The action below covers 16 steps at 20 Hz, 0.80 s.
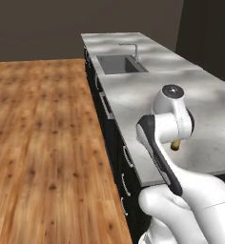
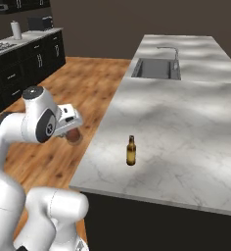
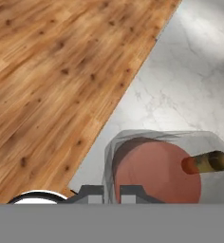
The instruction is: Place the microwavable item in the microwave. Then, close the microwave door and press the start button.
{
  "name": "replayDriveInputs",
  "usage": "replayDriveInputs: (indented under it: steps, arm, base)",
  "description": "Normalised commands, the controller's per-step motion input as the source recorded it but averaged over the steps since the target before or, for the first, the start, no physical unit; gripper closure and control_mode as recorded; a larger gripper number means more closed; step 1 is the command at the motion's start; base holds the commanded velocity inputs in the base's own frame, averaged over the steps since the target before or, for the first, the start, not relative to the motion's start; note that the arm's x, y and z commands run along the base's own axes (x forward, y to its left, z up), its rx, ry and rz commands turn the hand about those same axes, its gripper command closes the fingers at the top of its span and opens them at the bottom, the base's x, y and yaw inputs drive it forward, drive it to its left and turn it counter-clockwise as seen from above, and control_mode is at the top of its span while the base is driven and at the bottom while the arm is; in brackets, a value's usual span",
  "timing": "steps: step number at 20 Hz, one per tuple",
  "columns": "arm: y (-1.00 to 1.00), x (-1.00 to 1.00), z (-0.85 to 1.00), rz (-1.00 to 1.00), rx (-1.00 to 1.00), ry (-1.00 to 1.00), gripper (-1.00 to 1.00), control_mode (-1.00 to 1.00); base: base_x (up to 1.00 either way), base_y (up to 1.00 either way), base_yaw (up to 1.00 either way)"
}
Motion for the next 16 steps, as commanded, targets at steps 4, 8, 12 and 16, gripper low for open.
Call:
replayDriveInputs:
  steps: [4, 8, 12, 16]
  arm:
    - [0.08, 0.00, -0.34, 0.00, -0.08, 0.04, 1.00, -1.00]
    - [0.26, -0.17, -0.03, 0.09, -0.06, 0.00, 1.00, -1.00]
    - [0.00, 0.00, 0.00, 0.00, 0.00, 0.00, 1.00, 1.00]
    - [0.00, 0.00, 0.00, 0.00, 0.00, 0.00, 1.00, 1.00]
  base:
    - [0.00, 0.00, 0.00]
    - [0.00, 0.00, 0.00]
    - [-0.47, 0.77, 0.32]
    - [-0.19, 1.00, 0.45]
